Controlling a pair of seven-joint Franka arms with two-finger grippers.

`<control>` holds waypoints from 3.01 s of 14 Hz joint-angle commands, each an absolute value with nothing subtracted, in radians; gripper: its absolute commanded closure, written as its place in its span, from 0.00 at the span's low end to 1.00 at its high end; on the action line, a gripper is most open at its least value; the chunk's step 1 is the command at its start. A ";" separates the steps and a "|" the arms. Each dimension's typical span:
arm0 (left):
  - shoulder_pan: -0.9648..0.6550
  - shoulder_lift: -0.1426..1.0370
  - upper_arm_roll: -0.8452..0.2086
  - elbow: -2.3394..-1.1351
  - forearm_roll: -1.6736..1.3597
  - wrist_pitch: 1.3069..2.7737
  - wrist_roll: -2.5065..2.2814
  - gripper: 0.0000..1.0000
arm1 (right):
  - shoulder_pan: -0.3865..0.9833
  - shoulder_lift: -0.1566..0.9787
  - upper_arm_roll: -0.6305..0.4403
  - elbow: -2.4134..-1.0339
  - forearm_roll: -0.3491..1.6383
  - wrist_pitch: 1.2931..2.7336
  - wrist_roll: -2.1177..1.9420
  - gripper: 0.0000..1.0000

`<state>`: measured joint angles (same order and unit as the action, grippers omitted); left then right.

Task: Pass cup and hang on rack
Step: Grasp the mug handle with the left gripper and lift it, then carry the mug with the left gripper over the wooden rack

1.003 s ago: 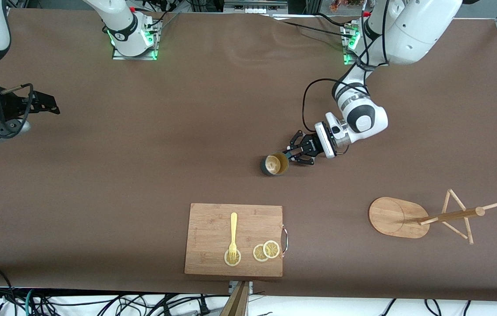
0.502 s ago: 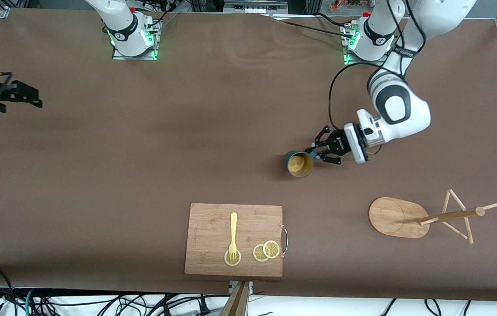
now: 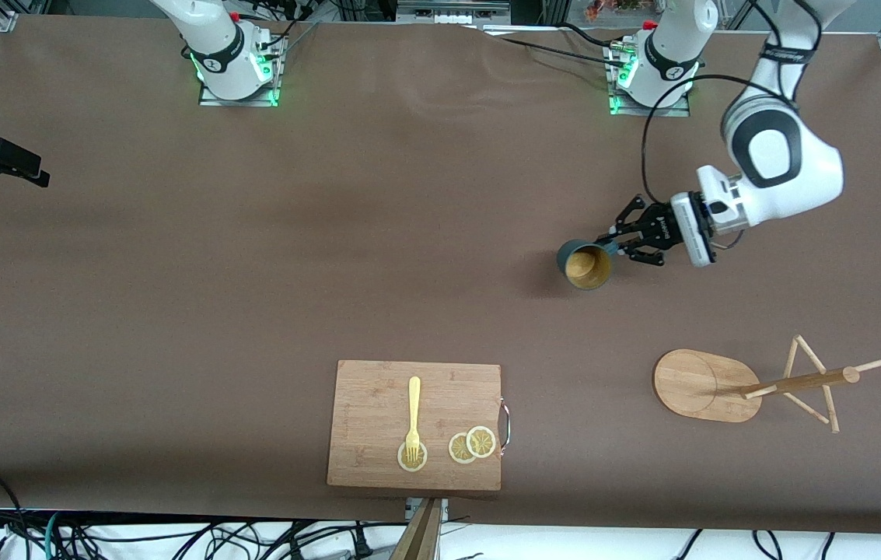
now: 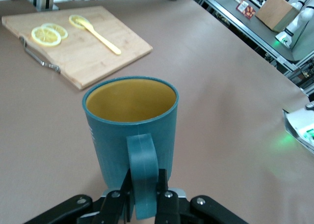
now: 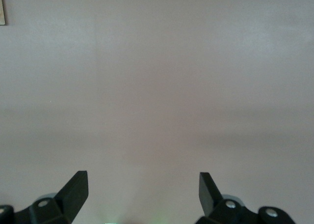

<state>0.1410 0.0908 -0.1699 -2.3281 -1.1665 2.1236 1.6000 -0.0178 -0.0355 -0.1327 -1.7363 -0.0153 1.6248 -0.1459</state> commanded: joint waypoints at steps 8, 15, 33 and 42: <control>0.179 0.011 0.184 -2.298 -0.925 1.723 1.324 1.00 | 0.002 -0.028 -0.101 -1.677 -0.006 1.600 -0.120 0.00; 0.215 0.074 0.252 -2.192 -1.006 1.568 0.924 1.00 | 0.003 -0.026 -0.092 -1.675 -0.003 1.611 -0.120 0.00; 0.333 0.518 0.250 -1.850 -1.502 1.295 0.577 1.00 | 0.003 -0.020 -0.092 -1.669 -0.002 1.621 -0.120 0.00; 0.350 0.643 0.247 -1.787 -1.655 1.215 0.575 1.00 | 0.005 -0.020 -0.091 -1.669 -0.002 1.621 -0.118 0.00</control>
<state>0.3418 0.5922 0.2514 -1.8269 -1.6041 1.2545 0.5928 0.0030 -0.0305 -0.0922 -1.6932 -0.0124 1.6294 -0.1283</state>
